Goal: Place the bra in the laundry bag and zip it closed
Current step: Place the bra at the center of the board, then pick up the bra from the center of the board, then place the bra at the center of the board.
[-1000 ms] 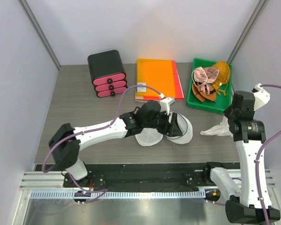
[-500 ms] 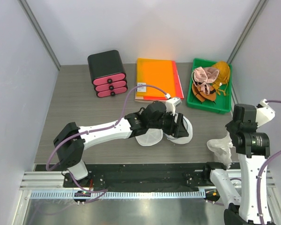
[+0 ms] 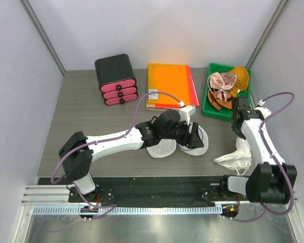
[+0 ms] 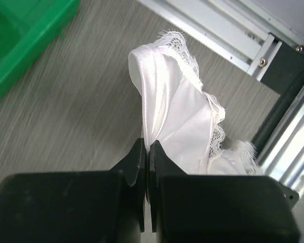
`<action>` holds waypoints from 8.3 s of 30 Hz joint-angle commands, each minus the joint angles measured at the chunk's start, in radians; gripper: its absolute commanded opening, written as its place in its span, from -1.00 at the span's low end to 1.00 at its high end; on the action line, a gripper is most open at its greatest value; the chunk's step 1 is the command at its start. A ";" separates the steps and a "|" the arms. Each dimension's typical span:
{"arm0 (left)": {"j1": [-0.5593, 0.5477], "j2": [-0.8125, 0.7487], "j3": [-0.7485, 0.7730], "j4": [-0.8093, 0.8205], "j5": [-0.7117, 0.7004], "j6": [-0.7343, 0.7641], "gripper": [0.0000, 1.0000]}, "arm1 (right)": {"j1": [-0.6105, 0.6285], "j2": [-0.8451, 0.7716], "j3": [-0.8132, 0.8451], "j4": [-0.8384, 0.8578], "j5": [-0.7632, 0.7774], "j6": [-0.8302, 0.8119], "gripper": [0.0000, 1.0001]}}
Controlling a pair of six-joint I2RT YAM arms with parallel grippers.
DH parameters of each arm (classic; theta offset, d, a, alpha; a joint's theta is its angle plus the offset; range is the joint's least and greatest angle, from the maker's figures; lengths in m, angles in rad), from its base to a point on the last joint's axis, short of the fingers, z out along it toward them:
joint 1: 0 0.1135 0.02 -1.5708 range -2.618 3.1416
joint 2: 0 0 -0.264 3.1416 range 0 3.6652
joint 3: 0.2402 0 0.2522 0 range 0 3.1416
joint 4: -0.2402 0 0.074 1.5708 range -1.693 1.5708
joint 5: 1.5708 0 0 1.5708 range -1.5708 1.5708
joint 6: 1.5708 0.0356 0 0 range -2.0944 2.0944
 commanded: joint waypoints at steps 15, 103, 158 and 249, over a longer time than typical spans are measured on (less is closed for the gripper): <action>-0.007 0.082 0.085 -0.005 -0.019 0.109 0.32 | -0.106 0.240 -0.023 0.384 0.167 0.091 0.29; 0.013 0.565 0.895 -0.432 0.012 0.424 0.64 | -0.592 -0.422 -0.603 0.877 -0.867 -0.229 -0.98; 0.240 -0.625 0.069 -0.424 -0.497 0.102 0.99 | 0.407 -0.009 0.519 0.884 -1.129 -0.190 -0.98; 1.039 -0.851 -0.609 -0.321 -0.419 -0.070 -1.00 | 0.919 0.951 0.628 1.120 -1.020 -0.290 0.24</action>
